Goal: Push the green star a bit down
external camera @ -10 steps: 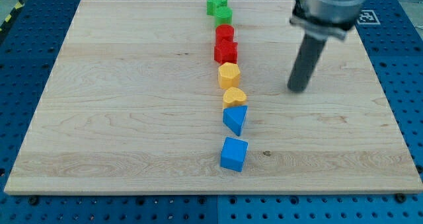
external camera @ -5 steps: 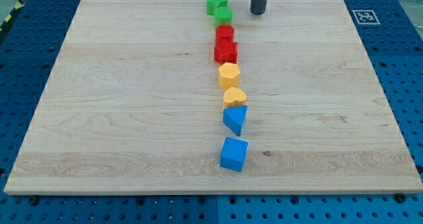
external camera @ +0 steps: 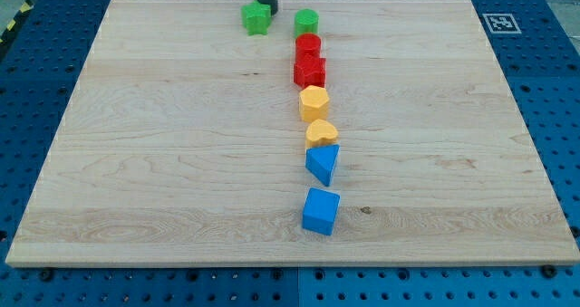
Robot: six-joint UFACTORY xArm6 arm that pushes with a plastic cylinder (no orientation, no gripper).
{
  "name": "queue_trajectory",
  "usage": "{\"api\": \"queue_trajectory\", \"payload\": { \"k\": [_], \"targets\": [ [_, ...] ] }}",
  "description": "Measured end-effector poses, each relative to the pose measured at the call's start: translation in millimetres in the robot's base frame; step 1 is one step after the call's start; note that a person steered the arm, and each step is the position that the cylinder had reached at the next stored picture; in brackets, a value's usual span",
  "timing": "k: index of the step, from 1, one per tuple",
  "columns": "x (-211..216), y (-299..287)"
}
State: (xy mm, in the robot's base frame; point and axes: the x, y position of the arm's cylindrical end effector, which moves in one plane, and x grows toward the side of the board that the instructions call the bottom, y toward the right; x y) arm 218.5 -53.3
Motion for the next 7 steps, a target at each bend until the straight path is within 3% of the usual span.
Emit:
{"api": "queue_trajectory", "payload": {
  "k": [1, 4, 7],
  "targets": [
    [0, -37],
    [14, 16],
    [33, -15]
  ]
}}
